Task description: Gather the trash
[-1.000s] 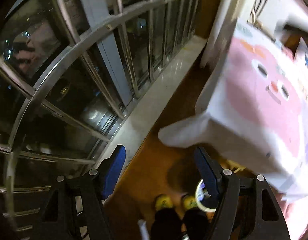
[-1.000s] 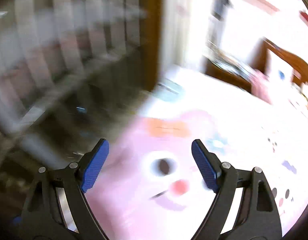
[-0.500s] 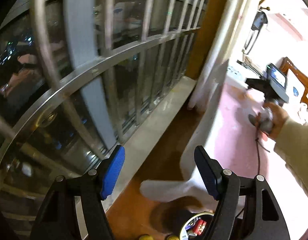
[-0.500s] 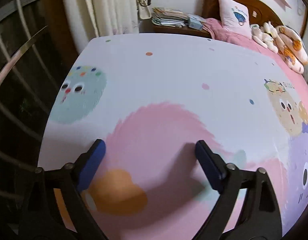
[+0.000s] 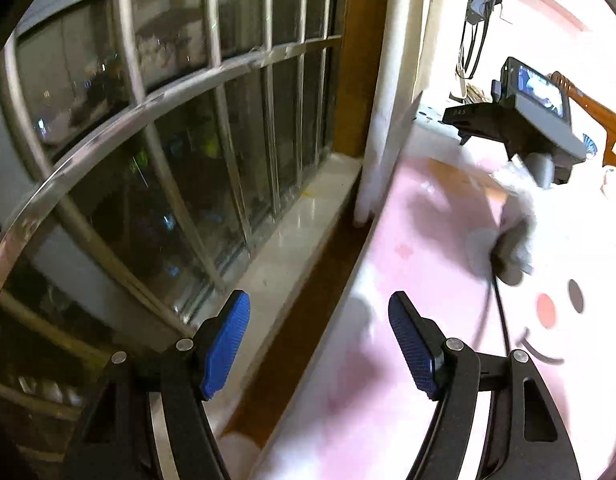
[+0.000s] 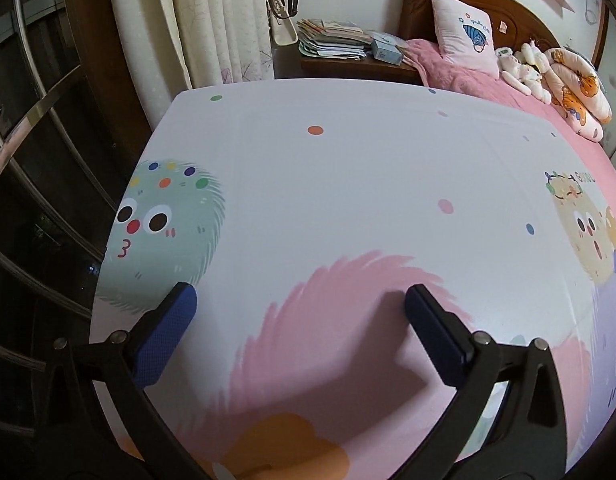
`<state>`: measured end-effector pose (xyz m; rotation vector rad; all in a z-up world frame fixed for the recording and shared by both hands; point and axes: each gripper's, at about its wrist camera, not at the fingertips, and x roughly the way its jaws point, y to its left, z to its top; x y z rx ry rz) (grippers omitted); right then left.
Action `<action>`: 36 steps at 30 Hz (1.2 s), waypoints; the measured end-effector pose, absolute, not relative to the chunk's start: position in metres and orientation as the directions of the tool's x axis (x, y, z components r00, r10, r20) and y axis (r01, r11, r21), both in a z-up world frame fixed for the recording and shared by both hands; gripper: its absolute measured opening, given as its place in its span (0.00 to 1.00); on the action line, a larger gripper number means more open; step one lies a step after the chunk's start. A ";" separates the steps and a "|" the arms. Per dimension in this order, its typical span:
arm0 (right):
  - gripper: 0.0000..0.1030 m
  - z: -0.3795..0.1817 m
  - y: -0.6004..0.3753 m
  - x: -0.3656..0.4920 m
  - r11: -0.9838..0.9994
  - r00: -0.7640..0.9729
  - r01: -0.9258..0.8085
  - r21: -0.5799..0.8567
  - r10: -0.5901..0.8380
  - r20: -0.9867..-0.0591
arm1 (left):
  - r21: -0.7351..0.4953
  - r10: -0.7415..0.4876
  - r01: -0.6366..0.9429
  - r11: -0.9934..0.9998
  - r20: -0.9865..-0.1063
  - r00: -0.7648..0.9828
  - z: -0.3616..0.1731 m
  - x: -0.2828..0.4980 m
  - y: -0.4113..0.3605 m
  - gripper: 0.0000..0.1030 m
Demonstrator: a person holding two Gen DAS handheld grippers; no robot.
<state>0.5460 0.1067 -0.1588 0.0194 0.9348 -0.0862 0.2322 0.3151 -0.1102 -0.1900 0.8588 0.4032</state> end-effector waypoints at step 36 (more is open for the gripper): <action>1.00 -0.157 0.104 0.540 0.996 0.592 0.083 -0.020 -0.065 -0.804 | 0.227 0.348 -0.268 0.936 -0.711 0.612 -0.121 0.251 0.271 0.73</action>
